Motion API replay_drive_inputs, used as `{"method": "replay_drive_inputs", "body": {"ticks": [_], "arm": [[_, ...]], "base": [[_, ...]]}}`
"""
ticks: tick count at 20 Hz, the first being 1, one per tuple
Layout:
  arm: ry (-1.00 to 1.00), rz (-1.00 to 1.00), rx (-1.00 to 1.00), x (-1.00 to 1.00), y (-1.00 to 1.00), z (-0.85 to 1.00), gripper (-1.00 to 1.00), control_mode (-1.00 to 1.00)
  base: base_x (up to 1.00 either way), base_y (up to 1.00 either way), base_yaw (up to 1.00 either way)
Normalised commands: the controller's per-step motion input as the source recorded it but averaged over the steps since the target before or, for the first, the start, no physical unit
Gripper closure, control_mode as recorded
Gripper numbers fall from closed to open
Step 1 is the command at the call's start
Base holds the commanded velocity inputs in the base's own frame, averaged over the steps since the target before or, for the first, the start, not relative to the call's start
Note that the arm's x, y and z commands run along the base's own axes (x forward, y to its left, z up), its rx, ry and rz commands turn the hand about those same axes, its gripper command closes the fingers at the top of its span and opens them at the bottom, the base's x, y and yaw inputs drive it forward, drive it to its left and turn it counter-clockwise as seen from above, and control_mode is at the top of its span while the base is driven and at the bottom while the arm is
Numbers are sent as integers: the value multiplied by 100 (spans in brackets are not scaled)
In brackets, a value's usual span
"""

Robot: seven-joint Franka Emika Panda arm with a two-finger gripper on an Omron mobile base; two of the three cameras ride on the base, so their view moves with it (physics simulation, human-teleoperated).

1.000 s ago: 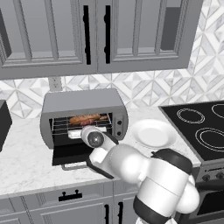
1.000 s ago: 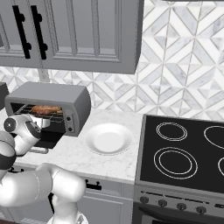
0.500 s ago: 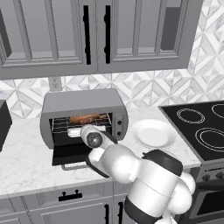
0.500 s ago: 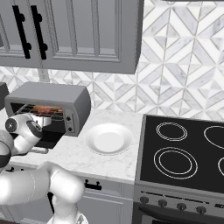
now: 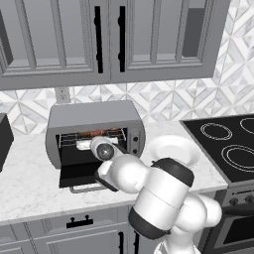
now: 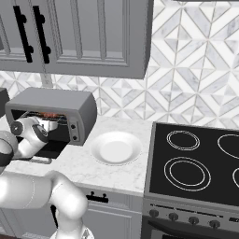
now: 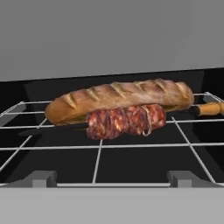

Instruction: Pick up the kebab skewer and baguette bread, and place them inside the toaster oven. Close the toaster oven door and start by setting the timer.

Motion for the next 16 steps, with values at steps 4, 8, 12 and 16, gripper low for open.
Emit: {"method": "replay_drive_inputs", "body": {"ticks": [4,8,12,16], "arm": [[0,0,0,22,0,0,-100,-100],[0,0,0,12,0,0,-100,-100],[0,0,0,8,0,0,-100,-100],[0,0,0,5,0,0,-100,-100]], "base": [[0,0,0],[0,0,0],[0,0,0],[0,0,0]]}}
